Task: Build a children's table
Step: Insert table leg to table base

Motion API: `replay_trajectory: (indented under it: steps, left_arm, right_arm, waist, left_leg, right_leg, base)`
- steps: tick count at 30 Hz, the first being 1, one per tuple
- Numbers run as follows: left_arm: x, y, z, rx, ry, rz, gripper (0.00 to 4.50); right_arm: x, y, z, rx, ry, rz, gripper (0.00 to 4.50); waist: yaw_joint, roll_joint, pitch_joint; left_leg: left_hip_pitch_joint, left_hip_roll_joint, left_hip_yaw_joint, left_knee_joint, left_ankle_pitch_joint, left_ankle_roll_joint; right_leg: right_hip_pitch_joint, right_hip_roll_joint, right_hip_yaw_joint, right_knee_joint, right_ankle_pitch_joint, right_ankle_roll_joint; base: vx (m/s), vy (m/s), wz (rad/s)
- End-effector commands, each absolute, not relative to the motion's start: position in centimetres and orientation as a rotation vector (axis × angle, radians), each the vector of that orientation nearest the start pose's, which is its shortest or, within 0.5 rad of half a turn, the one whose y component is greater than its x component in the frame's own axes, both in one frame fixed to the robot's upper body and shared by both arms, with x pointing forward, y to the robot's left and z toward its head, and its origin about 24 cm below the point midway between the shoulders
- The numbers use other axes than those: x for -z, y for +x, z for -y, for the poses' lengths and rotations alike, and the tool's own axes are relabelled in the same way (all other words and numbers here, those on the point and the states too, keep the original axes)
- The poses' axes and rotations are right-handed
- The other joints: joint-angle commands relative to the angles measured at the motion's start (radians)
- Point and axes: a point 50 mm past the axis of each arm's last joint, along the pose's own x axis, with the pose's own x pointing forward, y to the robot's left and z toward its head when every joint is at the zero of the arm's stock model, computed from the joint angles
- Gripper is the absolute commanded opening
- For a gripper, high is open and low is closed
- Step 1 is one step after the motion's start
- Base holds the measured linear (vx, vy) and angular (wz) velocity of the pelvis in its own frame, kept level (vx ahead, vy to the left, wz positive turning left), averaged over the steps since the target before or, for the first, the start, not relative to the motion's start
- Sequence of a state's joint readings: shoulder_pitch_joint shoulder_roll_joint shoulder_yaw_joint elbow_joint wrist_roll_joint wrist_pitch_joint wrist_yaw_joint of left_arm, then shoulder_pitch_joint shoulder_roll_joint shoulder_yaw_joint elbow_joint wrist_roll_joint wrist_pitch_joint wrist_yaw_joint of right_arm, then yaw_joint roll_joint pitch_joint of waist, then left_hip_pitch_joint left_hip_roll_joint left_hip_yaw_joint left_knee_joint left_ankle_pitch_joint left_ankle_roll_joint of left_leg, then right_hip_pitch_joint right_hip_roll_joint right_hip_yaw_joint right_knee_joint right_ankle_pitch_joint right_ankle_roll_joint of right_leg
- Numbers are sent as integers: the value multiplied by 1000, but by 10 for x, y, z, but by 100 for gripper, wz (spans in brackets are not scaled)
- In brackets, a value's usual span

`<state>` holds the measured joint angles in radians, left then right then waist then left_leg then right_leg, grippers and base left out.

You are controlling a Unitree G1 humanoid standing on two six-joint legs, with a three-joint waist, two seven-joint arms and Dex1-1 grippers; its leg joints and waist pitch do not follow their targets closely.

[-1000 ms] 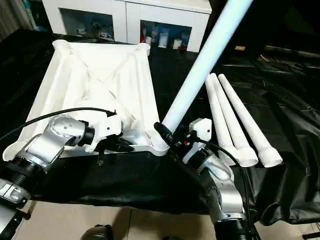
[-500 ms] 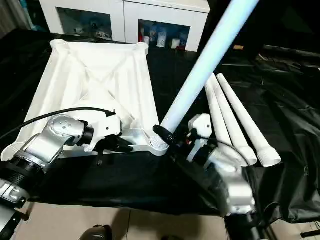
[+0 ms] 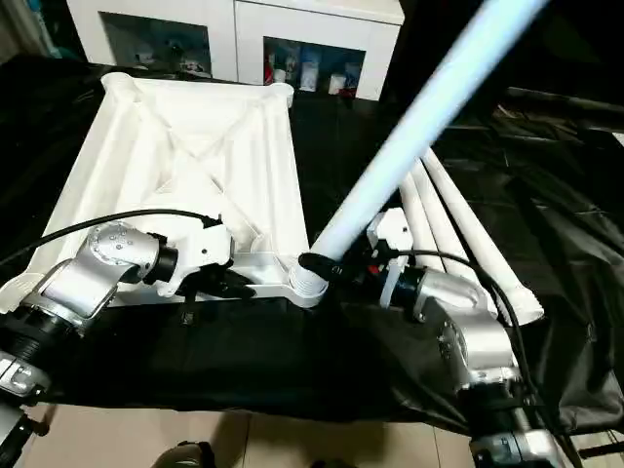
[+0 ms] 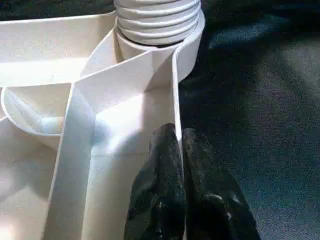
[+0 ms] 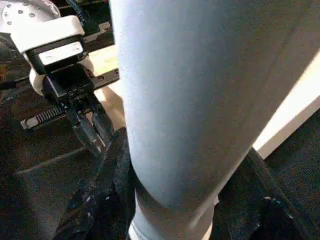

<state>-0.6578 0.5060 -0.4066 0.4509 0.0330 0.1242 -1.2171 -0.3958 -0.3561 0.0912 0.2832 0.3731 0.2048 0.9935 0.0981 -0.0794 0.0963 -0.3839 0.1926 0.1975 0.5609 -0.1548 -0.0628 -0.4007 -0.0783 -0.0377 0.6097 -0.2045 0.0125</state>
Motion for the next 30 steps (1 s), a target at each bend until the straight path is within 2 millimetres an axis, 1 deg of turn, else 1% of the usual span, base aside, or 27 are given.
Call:
replay_trajectory:
  steps: [1, 2, 3, 5, 7, 9, 12, 13, 14, 15, 17, 18, 19, 21, 22, 26, 28, 29, 30]
  left_arm:
    - [-82, 319, -138, 1375, 690, -449, 0]
    - [-82, 319, -138, 1374, 693, -452, 0]
    - [-82, 319, -138, 1374, 694, -452, 0]
    - [-82, 318, -139, 1376, 695, -454, 0]
    - [-82, 318, -139, 1376, 697, -455, 0]
    - [-82, 318, -140, 1375, 702, -457, 0]
    - [-82, 318, -140, 1378, 712, -462, 0]
    - [-82, 318, -141, 1380, 717, -465, 0]
    - [-82, 317, -141, 1385, 726, -470, 0]
    - [-82, 317, -141, 1386, 727, -470, 0]
    - [-82, 316, -141, 1389, 733, -474, 0]
    - [-82, 316, -142, 1390, 735, -475, 0]
    - [-82, 316, -142, 1390, 735, -475, 0]
    - [-83, 315, -142, 1387, 741, -474, 0]
    - [-83, 315, -142, 1386, 741, -474, 0]
    - [-83, 314, -142, 1386, 745, -474, 0]
    - [-83, 314, -142, 1387, 746, -474, 0]
    - [-83, 314, -142, 1391, 747, -476, 0]
    - [-83, 314, -142, 1392, 747, -476, 0]
  right_arm:
    - [-54, 294, 146, -1127, 18, -294, 185]
    - [-60, 296, 147, -1146, 5, -295, 185]
    - [-61, 297, 147, -1150, 1, -297, 185]
    - [-65, 298, 149, -1172, -20, -310, 185]
    - [-67, 299, 150, -1189, -37, -323, 185]
    - [-71, 300, 152, -1207, -54, -334, 185]
    - [-74, 302, 152, -1231, -68, -343, 185]
    - [-76, 303, 152, -1241, -70, -349, 185]
    - [-79, 305, 152, -1245, -82, -345, 185]
    - [-79, 305, 152, -1245, -83, -344, 185]
    - [-81, 307, 151, -1247, -88, -340, 185]
    - [-82, 307, 151, -1249, -91, -338, 185]
    - [-82, 307, 151, -1249, -91, -338, 185]
    - [-92, 312, 151, -1254, -85, -314, 185]
    - [-93, 312, 151, -1258, -87, -313, 185]
    - [-96, 311, 152, -1290, -97, -337, 185]
    - [-96, 311, 152, -1287, -103, -339, 185]
    - [-99, 315, 152, -1283, -101, -342, 185]
    - [-100, 315, 151, -1282, -100, -342, 185]
  waist:
    - [-4, 3, -51]
    - [-3, 1, -51]
    - [-4, 1, -52]
    - [-3, -3, -56]
    - [-1, -3, -57]
    - [0, -6, -58]
    - [0, -7, -57]
    - [1, -6, -56]
    - [2, -7, -57]
    - [2, -6, -56]
    - [3, -6, -57]
    - [2, -8, -58]
    - [2, -8, -58]
    - [1, -11, -61]
    - [0, -12, -61]
    - [4, -11, -63]
    - [4, -13, -63]
    - [5, -9, -63]
    - [4, -10, -62]
  left_leg:
    - [25, 46, -18, -72, -245, 15]
    - [27, 46, -16, -70, -240, 16]
    - [26, 46, -17, -70, -233, 16]
    - [26, 45, -15, -65, -185, 28]
    - [25, 44, -12, -61, -151, 43]
    - [25, 42, -9, -56, -122, 63]
    - [26, 42, -9, -55, -126, 70]
    - [26, 43, -9, -56, -132, 69]
    - [27, 44, -10, -56, -131, 67]
    - [27, 44, -9, -55, -135, 65]
    - [28, 45, -10, -56, -139, 58]
    - [29, 45, -10, -56, -136, 57]
    - [29, 44, -10, -55, -132, 56]
    - [28, 44, -10, -53, -116, 59]
    - [27, 43, -10, -52, -112, 61]
    - [30, 43, -8, -49, -82, 71]
    - [30, 42, -7, -47, -77, 76]
    - [31, 42, -7, -47, -81, 75]
    - [29, 41, -8, -48, -86, 72]
  right_leg:
    - [29, -67, 40, -73, -211, -215]
    - [27, -67, 41, -73, -208, -213]
    - [29, -68, 41, -72, -200, -214]
    - [31, -65, 39, -64, -132, -223]
    - [33, -63, 39, -57, -73, -236]
    - [35, -62, 38, -52, -29, -249]
    - [35, -63, 38, -53, -41, -253]
    - [34, -63, 38, -54, -55, -253]
    - [35, -63, 38, -54, -61, -252]
    - [33, -64, 39, -54, -67, -251]
    - [34, -63, 38, -54, -69, -251]
    - [35, -64, 38, -53, -64, -252]
    - [34, -63, 38, -51, -55, -255]
    - [37, -62, 37, -46, -25, -264]
    - [38, -61, 37, -46, -19, -266]
    - [39, -60, 37, -40, 29, -277]
    - [39, -59, 37, -39, 45, -282]
    - [39, -60, 37, -39, 42, -284]
    - [39, -59, 37, -40, 36, -286]
  base:
    - [0, 0, 0]
    - [0, 0, 0]
    - [0, 0, 0]
    - [0, 0, 0]
    - [0, 0, 0]
    - [0, 0, 0]
    - [0, 0, 0]
    - [0, 0, 0]
    - [0, 0, 0]
    - [0, 0, 0]
    - [0, 0, 0]
    - [0, 0, 0]
    - [0, 0, 0]
    - [0, 0, 0]
    - [0, 0, 0]
    - [0, 0, 0]
    - [0, 0, 0]
    - [0, 0, 0]
    - [0, 0, 0]
